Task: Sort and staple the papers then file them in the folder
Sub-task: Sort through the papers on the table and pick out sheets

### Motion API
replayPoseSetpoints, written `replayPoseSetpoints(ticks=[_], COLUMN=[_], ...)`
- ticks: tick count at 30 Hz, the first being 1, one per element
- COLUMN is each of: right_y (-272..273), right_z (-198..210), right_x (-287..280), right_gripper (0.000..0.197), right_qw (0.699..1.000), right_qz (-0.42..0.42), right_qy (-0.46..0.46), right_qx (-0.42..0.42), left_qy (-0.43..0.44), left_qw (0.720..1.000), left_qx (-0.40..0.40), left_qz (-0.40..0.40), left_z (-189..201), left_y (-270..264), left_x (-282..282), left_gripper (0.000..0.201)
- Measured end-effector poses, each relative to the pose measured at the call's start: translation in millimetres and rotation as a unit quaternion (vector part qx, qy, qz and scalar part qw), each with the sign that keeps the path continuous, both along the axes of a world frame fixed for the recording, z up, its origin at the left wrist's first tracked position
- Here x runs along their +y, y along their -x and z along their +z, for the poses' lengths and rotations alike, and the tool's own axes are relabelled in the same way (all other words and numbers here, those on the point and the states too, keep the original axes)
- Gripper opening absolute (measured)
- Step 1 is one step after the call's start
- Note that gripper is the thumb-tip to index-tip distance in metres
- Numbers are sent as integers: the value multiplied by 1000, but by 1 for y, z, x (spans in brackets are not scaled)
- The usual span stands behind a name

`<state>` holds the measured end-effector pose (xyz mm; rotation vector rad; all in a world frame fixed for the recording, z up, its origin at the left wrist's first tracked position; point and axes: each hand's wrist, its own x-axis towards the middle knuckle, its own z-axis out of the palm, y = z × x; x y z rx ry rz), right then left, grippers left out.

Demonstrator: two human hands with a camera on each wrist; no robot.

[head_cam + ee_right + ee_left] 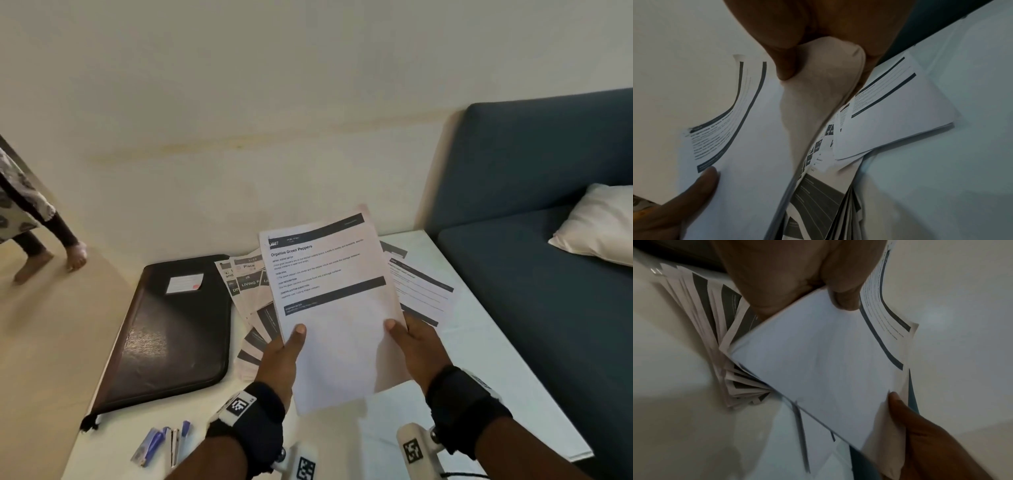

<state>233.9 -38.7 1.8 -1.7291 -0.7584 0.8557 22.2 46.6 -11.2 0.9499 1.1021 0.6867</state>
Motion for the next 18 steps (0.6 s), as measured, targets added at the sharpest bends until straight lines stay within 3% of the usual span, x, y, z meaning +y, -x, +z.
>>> replayPoseSetpoints(ticks=[9, 18], right_y=[4, 7], right_z=[-10, -14], right_x=[8, 12], right_gripper=[23, 20], right_qw=[1000, 999], right_qz=[-6, 0], right_qy=[-7, -10], right_qx=[27, 39], left_qy=[23, -23], left_qw=[998, 1000], left_qx=[-64, 10], left_qz=[-11, -5], left_z=[13, 10], left_y=[6, 12], left_x=[-4, -1], left_gripper=[45, 21])
